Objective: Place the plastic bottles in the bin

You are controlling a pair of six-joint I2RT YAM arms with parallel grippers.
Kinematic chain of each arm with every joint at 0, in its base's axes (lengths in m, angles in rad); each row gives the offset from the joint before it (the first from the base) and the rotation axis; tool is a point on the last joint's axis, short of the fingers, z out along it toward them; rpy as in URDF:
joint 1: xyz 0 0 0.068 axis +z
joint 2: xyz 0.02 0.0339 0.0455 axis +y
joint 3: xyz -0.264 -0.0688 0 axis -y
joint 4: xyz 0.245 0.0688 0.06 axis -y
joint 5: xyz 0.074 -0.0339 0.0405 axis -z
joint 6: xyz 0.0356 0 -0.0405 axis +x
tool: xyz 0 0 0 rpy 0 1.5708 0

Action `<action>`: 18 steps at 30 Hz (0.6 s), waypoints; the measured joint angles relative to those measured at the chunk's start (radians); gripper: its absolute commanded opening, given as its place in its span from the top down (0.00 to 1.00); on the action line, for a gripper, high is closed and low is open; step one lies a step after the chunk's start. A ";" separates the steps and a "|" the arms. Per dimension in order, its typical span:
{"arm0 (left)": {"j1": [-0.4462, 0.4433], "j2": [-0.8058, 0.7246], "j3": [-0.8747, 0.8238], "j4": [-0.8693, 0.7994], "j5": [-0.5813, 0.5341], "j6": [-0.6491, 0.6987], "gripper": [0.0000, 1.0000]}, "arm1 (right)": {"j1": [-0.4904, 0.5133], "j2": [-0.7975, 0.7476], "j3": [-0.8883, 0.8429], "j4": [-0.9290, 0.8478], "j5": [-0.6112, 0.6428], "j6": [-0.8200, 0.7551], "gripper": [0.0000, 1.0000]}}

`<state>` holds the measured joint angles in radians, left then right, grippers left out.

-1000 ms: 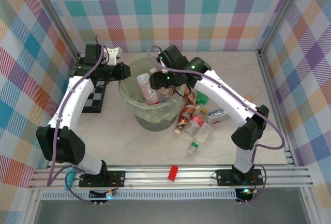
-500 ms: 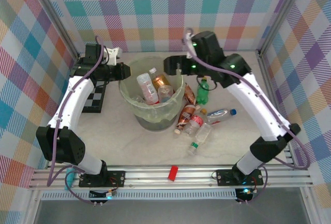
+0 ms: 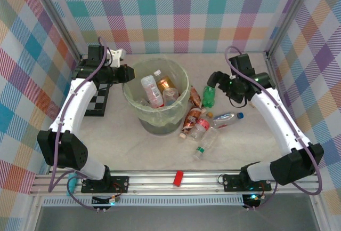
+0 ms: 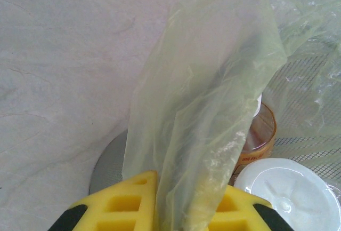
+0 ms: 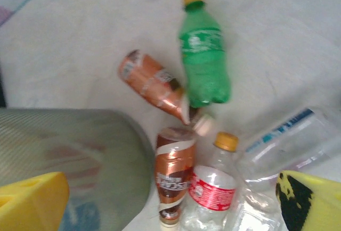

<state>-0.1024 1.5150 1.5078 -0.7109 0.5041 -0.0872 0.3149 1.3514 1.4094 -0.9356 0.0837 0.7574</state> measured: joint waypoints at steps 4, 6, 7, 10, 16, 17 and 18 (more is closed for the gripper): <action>0.000 0.000 0.000 0.000 -0.001 0.000 0.84 | -0.041 -0.006 -0.120 0.015 0.055 0.159 0.01; 0.000 0.000 0.000 0.000 -0.001 0.000 0.84 | -0.060 -0.015 -0.201 0.032 0.077 0.253 0.00; 0.000 0.000 0.000 0.000 -0.001 0.001 0.84 | -0.070 -0.020 -0.237 0.042 0.084 0.294 0.01; 0.000 0.000 0.000 0.000 -0.003 0.001 0.84 | -0.097 -0.032 -0.332 0.071 0.103 0.412 0.03; 0.000 0.000 0.000 0.000 -0.004 0.002 0.84 | -0.134 -0.026 -0.402 0.123 0.107 0.537 0.03; 0.000 0.000 0.000 0.000 -0.004 0.002 0.84 | -0.138 -0.018 -0.402 0.137 0.106 0.546 0.03; 0.000 0.000 0.000 0.000 -0.004 0.002 0.84 | -0.140 -0.006 -0.402 0.149 0.102 0.553 0.03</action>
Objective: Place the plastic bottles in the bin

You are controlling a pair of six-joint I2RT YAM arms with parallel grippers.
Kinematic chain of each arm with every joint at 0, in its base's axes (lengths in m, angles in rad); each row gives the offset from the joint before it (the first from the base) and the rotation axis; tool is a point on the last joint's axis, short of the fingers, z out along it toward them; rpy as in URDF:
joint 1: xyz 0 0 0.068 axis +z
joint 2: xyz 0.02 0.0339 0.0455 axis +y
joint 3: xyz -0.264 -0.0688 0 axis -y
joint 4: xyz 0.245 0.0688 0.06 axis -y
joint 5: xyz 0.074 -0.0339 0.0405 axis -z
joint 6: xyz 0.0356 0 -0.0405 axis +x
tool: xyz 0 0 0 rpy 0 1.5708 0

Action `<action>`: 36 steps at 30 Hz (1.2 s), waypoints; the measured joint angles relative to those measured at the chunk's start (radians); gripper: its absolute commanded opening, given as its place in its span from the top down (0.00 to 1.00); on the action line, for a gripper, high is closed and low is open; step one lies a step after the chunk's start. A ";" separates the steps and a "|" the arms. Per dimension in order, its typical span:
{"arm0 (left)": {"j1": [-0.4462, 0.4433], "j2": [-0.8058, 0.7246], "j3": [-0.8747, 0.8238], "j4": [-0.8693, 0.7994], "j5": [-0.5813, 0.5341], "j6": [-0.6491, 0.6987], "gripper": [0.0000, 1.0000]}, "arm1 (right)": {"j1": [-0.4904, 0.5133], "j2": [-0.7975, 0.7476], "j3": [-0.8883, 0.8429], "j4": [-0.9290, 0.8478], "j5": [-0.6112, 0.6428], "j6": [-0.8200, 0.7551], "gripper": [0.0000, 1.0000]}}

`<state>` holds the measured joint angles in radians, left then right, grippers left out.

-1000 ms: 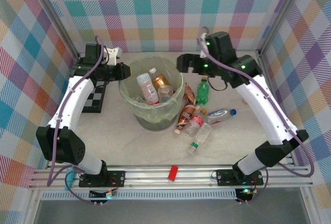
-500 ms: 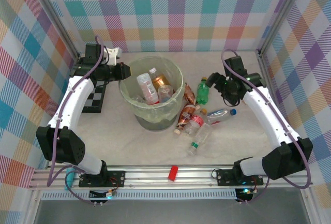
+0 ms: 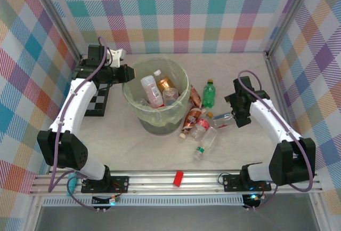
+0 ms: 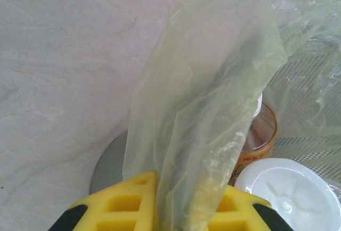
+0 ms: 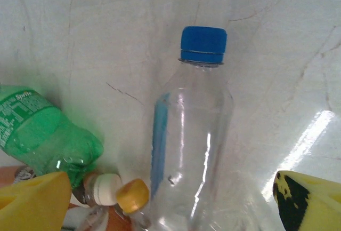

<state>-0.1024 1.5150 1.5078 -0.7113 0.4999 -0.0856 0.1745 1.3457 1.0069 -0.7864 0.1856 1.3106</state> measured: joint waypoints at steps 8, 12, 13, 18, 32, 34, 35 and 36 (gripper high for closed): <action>0.000 0.000 0.000 0.000 -0.003 0.000 0.84 | -0.014 0.105 -0.035 0.080 -0.040 0.022 0.03; 0.000 0.000 0.000 0.000 -0.003 0.000 0.84 | -0.019 0.140 -0.047 0.118 -0.055 0.022 0.03; 0.000 0.000 0.000 0.000 -0.004 0.000 0.84 | -0.020 0.150 -0.049 0.126 -0.057 0.022 0.03; 0.000 0.000 0.000 0.000 -0.003 0.000 0.84 | -0.029 0.222 -0.064 0.174 -0.087 0.022 0.03; 0.000 0.000 0.000 0.000 -0.003 0.000 0.84 | -0.031 0.263 -0.095 0.225 -0.115 0.040 0.26; 0.000 0.000 0.000 0.000 -0.003 0.000 0.84 | -0.032 0.262 -0.095 0.225 -0.115 0.041 0.29; 0.000 0.000 0.000 0.000 -0.004 0.000 0.84 | -0.034 0.261 -0.095 0.225 -0.116 0.042 0.30; 0.000 0.000 0.000 0.000 -0.004 0.000 0.84 | -0.036 0.259 -0.095 0.225 -0.115 0.042 0.32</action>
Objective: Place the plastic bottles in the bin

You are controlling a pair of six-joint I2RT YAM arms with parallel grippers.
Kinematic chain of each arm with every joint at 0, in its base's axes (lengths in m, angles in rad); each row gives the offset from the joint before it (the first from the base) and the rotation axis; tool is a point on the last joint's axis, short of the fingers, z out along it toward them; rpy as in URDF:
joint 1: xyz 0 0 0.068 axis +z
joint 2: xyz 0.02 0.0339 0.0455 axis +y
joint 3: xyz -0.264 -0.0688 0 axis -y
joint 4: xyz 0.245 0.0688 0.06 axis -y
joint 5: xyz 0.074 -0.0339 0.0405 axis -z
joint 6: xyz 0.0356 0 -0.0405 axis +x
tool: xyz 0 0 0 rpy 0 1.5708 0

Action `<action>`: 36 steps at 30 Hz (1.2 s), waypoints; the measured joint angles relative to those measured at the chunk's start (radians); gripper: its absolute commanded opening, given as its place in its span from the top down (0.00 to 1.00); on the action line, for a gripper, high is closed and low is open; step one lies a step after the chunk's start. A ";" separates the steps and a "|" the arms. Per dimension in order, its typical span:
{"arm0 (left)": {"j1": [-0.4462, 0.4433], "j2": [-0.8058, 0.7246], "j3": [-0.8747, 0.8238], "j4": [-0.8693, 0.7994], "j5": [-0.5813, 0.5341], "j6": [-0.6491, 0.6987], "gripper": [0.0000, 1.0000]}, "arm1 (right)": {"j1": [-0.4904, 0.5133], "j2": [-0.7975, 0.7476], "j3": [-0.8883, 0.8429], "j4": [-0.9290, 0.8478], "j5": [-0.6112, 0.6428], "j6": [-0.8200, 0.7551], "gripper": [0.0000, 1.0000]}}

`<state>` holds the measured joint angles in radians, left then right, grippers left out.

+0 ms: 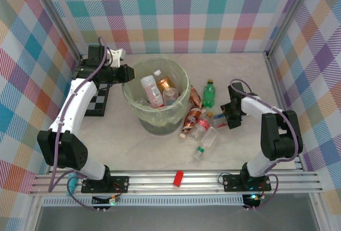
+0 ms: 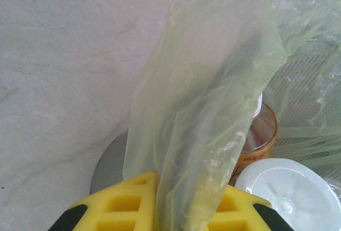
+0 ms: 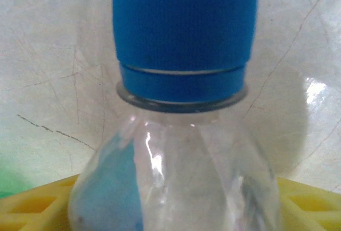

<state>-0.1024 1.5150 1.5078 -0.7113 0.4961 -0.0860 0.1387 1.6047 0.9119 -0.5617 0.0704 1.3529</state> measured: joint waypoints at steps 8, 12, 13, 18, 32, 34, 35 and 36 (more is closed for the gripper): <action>0.000 0.000 0.000 0.000 0.000 -0.001 0.84 | -0.027 -0.082 0.011 -0.039 0.009 -0.017 0.38; 0.000 0.000 0.000 0.000 0.000 -0.001 0.84 | -0.035 -0.149 0.039 -0.081 0.035 -0.053 0.47; 0.000 0.000 0.000 0.000 0.000 -0.002 0.84 | -0.036 -0.167 0.045 -0.090 0.040 -0.059 0.47; 0.000 0.000 0.000 0.000 0.000 -0.002 0.84 | -0.047 -0.263 0.109 -0.153 0.067 -0.127 0.52; 0.000 0.000 0.000 0.000 -0.001 -0.003 0.84 | 0.060 -0.252 0.632 -0.237 -0.058 -0.480 0.65; 0.000 0.000 0.000 0.000 0.000 -0.002 0.84 | 0.117 -0.225 0.724 -0.233 -0.066 -0.525 0.66; 0.000 0.000 0.000 0.000 -0.001 -0.003 0.84 | 0.151 -0.211 0.766 -0.228 -0.069 -0.547 0.67; 0.000 0.000 0.000 0.000 -0.001 -0.002 0.84 | 0.183 -0.198 0.798 -0.224 -0.072 -0.565 0.68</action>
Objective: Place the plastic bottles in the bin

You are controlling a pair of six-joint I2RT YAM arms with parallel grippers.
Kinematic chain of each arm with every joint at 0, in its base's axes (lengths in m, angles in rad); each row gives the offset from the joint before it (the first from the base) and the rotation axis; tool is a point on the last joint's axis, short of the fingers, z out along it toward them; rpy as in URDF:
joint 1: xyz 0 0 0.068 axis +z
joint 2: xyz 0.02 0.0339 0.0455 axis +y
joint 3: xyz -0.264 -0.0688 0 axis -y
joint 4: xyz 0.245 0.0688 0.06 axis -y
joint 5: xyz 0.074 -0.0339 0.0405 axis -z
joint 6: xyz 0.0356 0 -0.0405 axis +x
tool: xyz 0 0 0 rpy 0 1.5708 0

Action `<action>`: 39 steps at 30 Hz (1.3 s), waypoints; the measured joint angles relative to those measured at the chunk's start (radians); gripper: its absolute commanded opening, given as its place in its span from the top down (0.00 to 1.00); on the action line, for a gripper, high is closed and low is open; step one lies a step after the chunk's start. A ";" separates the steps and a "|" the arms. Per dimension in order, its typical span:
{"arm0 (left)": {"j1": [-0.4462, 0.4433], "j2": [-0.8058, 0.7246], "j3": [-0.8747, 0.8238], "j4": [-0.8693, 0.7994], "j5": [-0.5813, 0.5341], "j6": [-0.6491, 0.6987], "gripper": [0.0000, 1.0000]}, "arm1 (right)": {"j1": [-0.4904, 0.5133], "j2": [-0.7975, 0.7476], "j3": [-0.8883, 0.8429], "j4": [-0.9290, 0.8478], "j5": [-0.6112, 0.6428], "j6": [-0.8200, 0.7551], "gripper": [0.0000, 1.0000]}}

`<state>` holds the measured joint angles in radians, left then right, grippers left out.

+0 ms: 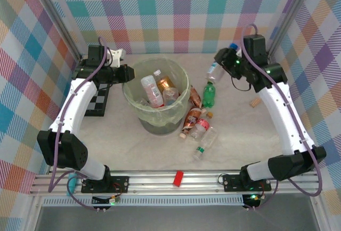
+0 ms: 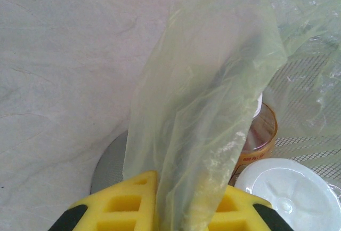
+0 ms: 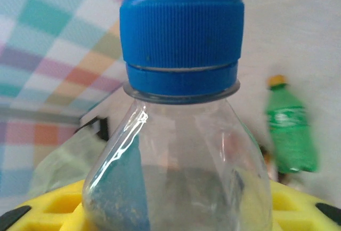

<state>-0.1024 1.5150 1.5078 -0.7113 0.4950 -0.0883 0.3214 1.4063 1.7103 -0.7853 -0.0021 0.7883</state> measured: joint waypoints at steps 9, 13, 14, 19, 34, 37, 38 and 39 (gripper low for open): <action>0.000 0.000 0.000 0.000 0.001 0.000 0.84 | 0.274 0.227 0.286 0.018 -0.040 -0.140 0.66; 0.000 0.000 0.000 0.000 0.001 0.000 0.84 | 0.378 0.366 0.425 -0.018 -0.047 -0.216 0.66; 0.000 0.000 0.000 0.000 0.001 0.000 0.84 | 0.399 0.400 0.456 -0.039 -0.039 -0.233 0.66; 0.000 0.000 0.000 0.000 0.001 0.000 0.84 | 0.474 0.495 0.511 -0.141 0.061 -0.301 0.59; 0.000 0.000 0.000 0.000 0.001 0.000 0.84 | 0.504 0.496 0.493 -0.216 0.192 -0.313 0.41; 0.000 0.000 0.000 0.000 0.001 0.000 0.85 | 0.504 0.497 0.520 -0.254 0.212 -0.330 0.39; 0.000 0.000 0.000 0.001 0.001 0.000 0.85 | 0.504 0.497 0.536 -0.265 0.216 -0.335 0.37; 0.000 0.000 0.000 0.000 0.001 -0.001 0.85 | 0.504 0.500 0.559 -0.277 0.222 -0.339 0.34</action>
<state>-0.1024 1.5150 1.5078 -0.7113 0.4961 -0.0891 0.8253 1.9060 2.2696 -1.0622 0.2203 0.4492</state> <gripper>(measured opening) 0.154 0.623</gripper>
